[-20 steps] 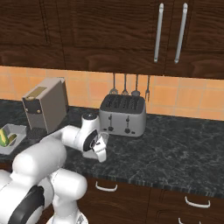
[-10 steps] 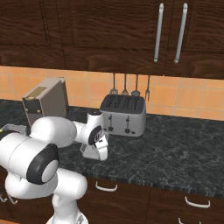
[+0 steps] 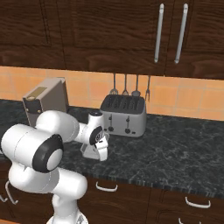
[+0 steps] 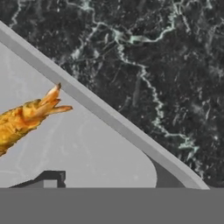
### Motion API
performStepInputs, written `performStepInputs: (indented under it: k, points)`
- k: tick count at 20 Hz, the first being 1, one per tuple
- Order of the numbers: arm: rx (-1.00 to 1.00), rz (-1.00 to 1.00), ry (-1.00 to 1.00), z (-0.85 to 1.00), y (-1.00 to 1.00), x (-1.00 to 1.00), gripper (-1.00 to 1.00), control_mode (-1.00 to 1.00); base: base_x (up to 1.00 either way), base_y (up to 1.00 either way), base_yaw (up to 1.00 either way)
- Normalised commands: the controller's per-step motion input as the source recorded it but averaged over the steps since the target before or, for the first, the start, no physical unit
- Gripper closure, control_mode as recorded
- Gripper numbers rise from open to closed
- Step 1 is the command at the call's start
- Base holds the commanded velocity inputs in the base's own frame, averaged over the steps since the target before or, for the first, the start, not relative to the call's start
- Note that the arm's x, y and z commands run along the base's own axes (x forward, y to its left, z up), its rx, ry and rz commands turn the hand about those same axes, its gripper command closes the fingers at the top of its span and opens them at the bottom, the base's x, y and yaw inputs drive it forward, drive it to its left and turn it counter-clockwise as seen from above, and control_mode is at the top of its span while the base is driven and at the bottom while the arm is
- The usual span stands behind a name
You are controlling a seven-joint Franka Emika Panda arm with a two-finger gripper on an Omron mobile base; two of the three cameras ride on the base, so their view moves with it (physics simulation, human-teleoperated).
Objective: Take the meat container that has the shrimp and place it on the second highest rack of the freezer. Then take the vegetable container that has the corn and potato and place it on the highest rack of the freezer.
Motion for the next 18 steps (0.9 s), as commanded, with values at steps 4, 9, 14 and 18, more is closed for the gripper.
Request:
performStepInputs:
  k: [4, 9, 14, 18]
  points:
    - [0.0, -0.09, -0.13, -0.41, 0.03, -0.03, 1.0, -1.0, 0.0, 0.0, 0.0]
    - [0.0, -0.1, -0.14, -0.19, 0.0, 0.0, 1.0, -1.0, 0.0, 0.0, 0.0]
    - [0.0, -0.1, -0.03, -0.06, 0.0, 0.0, 1.0, -1.0, 0.0, 0.0, 0.0]
    - [0.0, -0.1, 0.0, -0.01, 0.0, -0.23, 1.0, -1.0, 0.0, 0.0, 0.0]
